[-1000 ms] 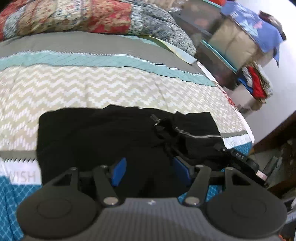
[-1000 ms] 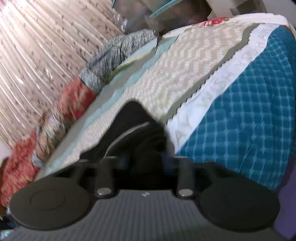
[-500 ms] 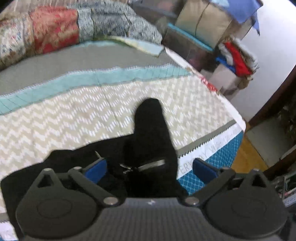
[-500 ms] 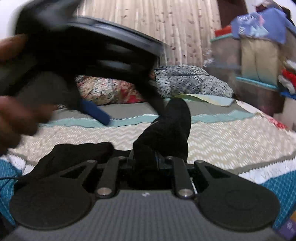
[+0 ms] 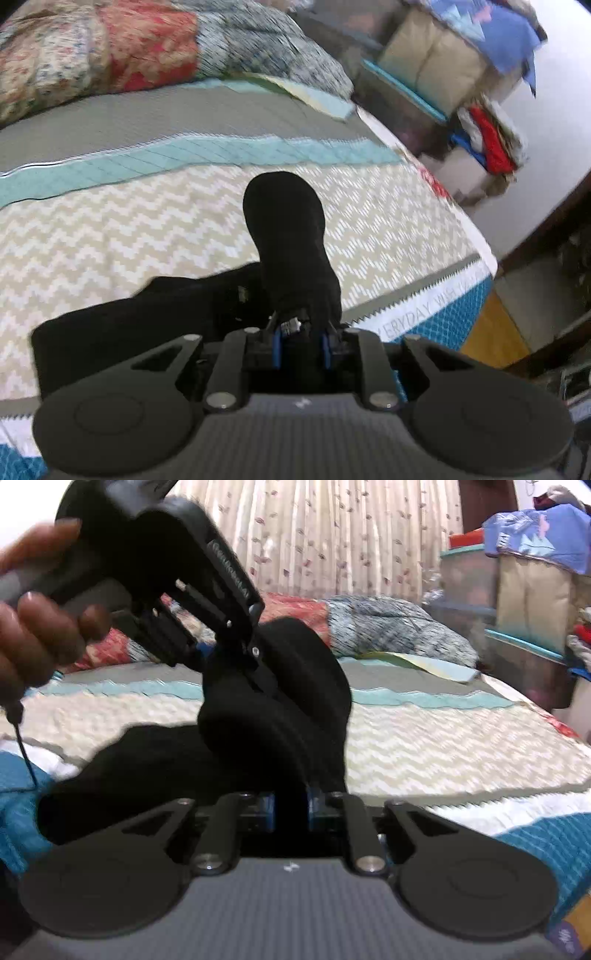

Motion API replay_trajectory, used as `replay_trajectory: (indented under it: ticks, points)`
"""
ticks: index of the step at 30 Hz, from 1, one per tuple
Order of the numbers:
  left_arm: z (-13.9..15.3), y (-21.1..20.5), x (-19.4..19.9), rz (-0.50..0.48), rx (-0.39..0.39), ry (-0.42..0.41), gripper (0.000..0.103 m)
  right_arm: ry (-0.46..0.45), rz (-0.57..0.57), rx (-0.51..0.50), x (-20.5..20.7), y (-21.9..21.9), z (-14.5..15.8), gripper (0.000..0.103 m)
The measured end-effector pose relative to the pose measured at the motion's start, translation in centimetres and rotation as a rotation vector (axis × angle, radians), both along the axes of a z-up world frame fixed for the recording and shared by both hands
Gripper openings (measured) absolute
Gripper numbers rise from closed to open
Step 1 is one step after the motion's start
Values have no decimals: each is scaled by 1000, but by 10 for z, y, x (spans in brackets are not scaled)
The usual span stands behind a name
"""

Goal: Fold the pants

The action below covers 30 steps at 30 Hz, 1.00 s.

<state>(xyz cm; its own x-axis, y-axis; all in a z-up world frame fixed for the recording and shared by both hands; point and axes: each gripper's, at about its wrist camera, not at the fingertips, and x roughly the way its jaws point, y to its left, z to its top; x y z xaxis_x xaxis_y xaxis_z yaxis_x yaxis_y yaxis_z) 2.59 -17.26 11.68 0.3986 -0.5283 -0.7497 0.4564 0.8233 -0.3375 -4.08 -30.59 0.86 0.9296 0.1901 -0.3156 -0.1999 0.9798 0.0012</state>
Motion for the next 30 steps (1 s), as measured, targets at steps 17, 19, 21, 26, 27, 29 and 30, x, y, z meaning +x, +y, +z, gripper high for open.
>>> replay_trajectory:
  ticks: [17,19,21,26,27,29,30]
  points:
    - [-95,172,-5,420,-2,199,36,220,452,-136,43,119,-23,42]
    - [-94,171,-8,435,-11,174,46,235,494,-92,42,113,-14,57]
    - [-87,166,-10,428,9,146,54,252,517,-10,40,98,-4,58]
    - [-73,168,-34,383,-51,105,62,242,450,240,32,54,16,57]
    - [-74,168,-38,376,-55,100,63,240,412,284,35,46,18,57]
    - [-79,165,-49,367,-35,104,63,255,357,349,44,34,18,51]
    - [-83,163,-53,368,-19,107,63,277,332,363,48,32,15,48]
